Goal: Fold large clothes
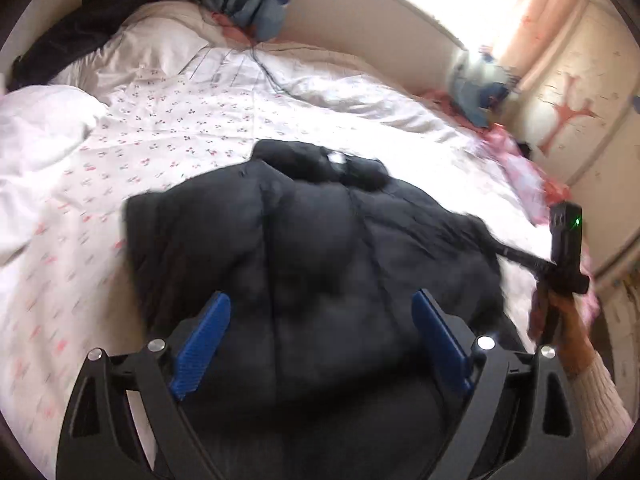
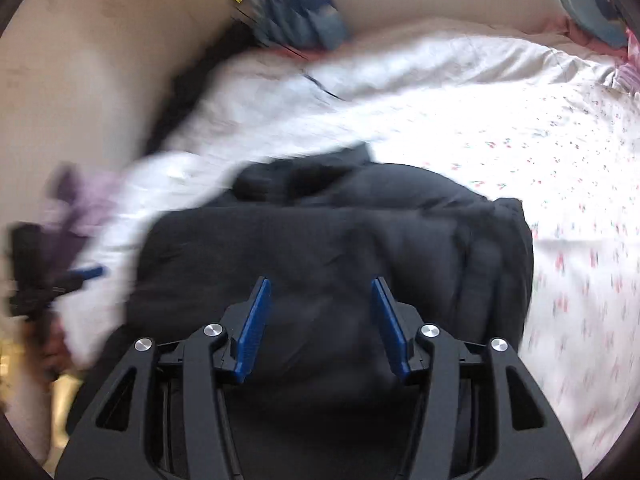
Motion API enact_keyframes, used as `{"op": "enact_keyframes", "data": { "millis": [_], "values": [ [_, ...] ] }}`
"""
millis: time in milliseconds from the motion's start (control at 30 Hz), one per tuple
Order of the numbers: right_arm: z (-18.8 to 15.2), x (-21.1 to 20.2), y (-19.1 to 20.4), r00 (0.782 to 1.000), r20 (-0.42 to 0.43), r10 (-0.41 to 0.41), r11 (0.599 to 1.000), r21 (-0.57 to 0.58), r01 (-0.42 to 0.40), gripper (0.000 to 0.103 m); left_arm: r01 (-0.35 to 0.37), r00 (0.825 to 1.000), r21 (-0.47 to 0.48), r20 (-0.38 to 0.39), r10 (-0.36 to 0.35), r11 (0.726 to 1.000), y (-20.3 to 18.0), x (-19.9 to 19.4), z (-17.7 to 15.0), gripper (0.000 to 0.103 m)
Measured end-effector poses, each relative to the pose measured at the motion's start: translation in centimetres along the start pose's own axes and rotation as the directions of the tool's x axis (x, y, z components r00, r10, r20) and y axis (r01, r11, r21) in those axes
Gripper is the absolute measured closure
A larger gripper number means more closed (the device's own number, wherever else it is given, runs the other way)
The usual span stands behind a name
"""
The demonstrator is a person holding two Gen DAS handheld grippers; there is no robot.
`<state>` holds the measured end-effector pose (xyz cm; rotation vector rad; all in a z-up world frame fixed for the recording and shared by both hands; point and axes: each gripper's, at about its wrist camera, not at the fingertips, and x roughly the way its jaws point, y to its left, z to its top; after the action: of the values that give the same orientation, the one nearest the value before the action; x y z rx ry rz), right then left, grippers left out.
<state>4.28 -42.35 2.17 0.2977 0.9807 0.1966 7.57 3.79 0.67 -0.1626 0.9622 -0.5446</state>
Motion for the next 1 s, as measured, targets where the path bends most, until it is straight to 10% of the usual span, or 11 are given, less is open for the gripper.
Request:
{"op": "enact_keyframes", "data": {
  "millis": [133,367,467,600,733,1000],
  "values": [
    [1.3,4.3,-5.1,0.997,-0.067,0.031,0.989,0.143,-0.021,0.089,-0.066,0.988,-0.081,-0.147,0.053,0.995,3.7,8.9,1.1,0.015],
    [-0.6,-1.3,-4.4,0.999,0.024,0.025,1.000,-0.004,-0.025,0.066,-0.071,0.997,-0.053,0.008,0.072,0.996,2.8,3.0,1.5,0.007],
    [-0.6,2.2,-6.3,0.995,-0.075,0.064,0.997,0.051,-0.061,0.069,-0.126,0.973,-0.045,-0.201,0.115,0.991,5.6,8.1,0.3,0.007],
    [-1.8,-5.3,-6.0,0.994,-0.022,0.107,0.994,0.042,-0.106,0.060,-0.058,0.985,-0.127,-0.170,0.036,0.990,6.3,2.7,-0.6,0.008],
    [-8.0,-13.3,-5.5,0.991,-0.069,0.117,0.993,-0.005,-0.118,0.021,-0.028,0.988,-0.091,-0.154,0.014,0.995,7.3,-6.8,-5.2,0.007],
    [-25.3,-19.2,-9.5,0.905,-0.200,0.375,0.898,0.320,-0.301,0.019,0.128,0.924,-0.286,-0.314,-0.219,0.950,11.8,-14.4,-21.4,0.007]
  ]
}}
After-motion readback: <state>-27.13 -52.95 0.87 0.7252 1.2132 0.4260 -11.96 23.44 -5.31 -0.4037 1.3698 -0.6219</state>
